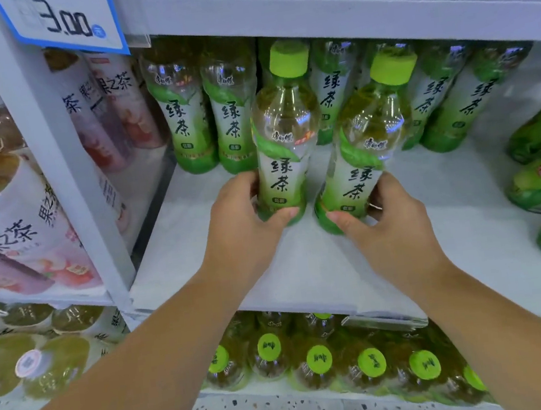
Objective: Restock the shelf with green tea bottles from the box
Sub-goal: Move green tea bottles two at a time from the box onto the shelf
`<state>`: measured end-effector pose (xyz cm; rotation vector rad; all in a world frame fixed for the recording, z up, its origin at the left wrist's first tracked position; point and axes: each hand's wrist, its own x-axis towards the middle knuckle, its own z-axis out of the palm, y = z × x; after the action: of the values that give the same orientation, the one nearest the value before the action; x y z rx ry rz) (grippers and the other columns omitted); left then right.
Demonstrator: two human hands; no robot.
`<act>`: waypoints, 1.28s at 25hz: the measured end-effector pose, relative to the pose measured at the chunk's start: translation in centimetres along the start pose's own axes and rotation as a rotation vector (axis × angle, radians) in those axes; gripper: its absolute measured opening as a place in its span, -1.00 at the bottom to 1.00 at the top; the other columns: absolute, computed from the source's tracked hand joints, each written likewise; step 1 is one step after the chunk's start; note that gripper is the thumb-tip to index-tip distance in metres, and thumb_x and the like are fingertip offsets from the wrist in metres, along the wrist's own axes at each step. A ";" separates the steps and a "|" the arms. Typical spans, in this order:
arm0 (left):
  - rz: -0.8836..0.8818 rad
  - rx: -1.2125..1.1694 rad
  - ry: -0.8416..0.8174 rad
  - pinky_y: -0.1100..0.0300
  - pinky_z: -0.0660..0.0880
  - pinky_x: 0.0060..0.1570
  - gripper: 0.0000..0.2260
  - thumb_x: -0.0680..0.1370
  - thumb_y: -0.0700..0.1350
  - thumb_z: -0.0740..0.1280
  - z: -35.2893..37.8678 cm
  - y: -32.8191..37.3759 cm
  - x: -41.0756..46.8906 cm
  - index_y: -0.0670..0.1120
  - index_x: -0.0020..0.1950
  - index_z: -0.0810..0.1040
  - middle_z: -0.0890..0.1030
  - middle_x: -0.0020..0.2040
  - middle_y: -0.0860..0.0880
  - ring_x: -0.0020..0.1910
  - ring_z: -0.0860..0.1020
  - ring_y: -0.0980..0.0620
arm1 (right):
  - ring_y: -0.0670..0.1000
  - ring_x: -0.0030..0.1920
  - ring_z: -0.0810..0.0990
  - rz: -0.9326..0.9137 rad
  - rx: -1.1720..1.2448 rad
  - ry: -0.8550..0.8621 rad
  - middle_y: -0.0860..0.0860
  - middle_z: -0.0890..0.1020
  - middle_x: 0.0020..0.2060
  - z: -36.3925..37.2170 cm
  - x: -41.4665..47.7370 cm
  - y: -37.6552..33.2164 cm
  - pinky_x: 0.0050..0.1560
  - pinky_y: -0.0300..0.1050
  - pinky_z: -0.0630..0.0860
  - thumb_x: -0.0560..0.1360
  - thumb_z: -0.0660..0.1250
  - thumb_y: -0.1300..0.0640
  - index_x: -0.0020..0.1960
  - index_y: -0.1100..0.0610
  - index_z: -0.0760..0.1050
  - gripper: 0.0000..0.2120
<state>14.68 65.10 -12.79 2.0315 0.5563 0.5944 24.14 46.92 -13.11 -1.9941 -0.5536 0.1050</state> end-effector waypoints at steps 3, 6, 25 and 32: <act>-0.026 0.075 0.007 0.05 0.57 0.18 -0.57 0.41 -0.04 0.61 0.8 0.4 2.6 -0.05 0.24 0.60 0.60 0.17 -0.03 0.13 0.58 0.01 | -0.48 -0.11 0.54 -0.021 -0.047 0.023 -0.34 0.58 -0.12 1.0 3.2 0.4 -0.23 -0.59 0.42 0.39 0.59 -0.01 0.14 -0.12 0.42 -0.55; 0.001 0.232 0.056 0.18 0.48 0.15 -0.61 0.43 -0.05 0.58 1.6 1.0 4.2 -0.14 0.19 0.61 0.54 0.16 -0.12 0.10 0.54 -0.07 | -0.33 -0.08 0.62 -0.029 -0.026 0.037 -0.32 0.58 -0.10 1.6 5.8 0.9 -0.07 -0.42 0.52 0.38 0.61 0.02 0.16 -0.09 0.39 -0.50; -0.197 0.559 0.028 0.12 0.31 -0.26 -0.48 0.44 0.10 0.57 2.9 3.3 9.1 -0.04 -0.29 0.22 0.31 -0.36 0.03 -0.41 0.31 -0.01 | -0.13 0.16 0.65 -0.002 0.283 0.091 -0.14 0.69 0.14 4.2 8.8 2.6 0.24 -0.06 0.57 0.45 0.51 0.05 0.34 -0.05 0.51 -0.53; -0.124 0.478 0.113 0.08 0.43 -0.20 -0.55 0.48 0.05 0.55 3.6 2.7 8.4 -0.10 0.03 0.31 0.51 -0.19 -0.02 -0.09 0.59 -0.16 | -0.18 0.07 0.66 0.051 0.121 0.130 -0.24 0.69 0.01 4.6 9.0 2.6 0.16 -0.03 0.61 0.38 0.45 -0.25 0.23 -0.13 0.53 -0.54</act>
<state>23.82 66.49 -10.55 2.3934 0.9580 0.5388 31.62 53.55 -16.06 -1.8825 -0.4031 0.0386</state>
